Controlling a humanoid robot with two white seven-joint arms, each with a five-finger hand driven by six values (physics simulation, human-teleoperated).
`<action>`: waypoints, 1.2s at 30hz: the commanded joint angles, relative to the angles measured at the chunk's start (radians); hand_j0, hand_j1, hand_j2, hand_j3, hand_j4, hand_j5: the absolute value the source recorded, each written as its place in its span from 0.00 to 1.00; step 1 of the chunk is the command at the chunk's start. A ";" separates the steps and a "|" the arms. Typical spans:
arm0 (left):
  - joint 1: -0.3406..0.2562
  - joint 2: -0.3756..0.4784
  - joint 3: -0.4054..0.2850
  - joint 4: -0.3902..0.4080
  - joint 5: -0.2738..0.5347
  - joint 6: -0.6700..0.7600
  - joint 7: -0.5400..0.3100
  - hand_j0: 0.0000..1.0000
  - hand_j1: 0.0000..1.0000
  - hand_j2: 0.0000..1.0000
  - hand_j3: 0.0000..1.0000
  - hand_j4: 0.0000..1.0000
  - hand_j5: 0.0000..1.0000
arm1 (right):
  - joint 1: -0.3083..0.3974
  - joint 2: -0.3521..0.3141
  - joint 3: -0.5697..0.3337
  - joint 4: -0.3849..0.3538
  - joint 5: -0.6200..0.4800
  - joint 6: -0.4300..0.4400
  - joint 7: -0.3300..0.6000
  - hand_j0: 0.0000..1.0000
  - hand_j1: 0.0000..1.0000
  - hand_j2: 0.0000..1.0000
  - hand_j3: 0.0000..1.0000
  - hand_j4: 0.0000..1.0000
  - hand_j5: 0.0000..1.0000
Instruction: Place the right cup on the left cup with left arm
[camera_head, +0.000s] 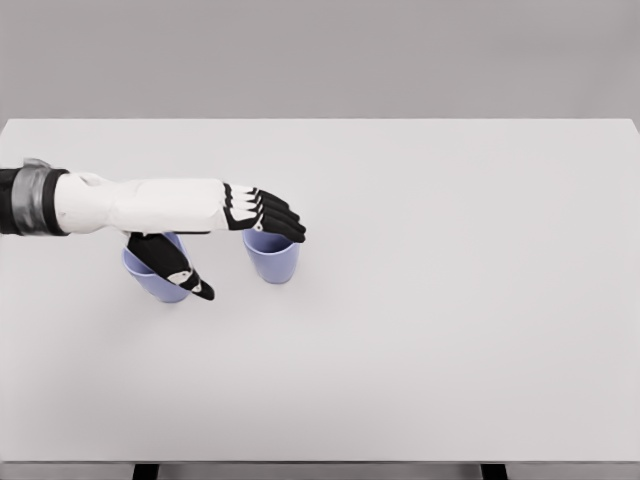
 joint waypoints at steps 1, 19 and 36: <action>-0.002 -0.005 -0.028 -0.007 0.011 0.003 -0.001 1.00 1.00 1.00 1.00 1.00 1.00 | 0.003 0.000 0.002 0.004 -0.001 0.000 -0.001 1.00 1.00 1.00 1.00 1.00 1.00; -0.115 -0.254 -0.098 0.412 -0.299 0.003 -0.001 1.00 1.00 1.00 1.00 1.00 1.00 | 0.014 0.000 -0.001 0.001 0.000 0.000 -0.001 1.00 1.00 1.00 1.00 1.00 1.00; -0.092 -0.347 -0.084 0.518 -0.366 0.003 -0.001 1.00 1.00 1.00 1.00 1.00 1.00 | 0.014 0.000 -0.001 0.001 0.000 0.000 -0.001 1.00 1.00 1.00 1.00 1.00 1.00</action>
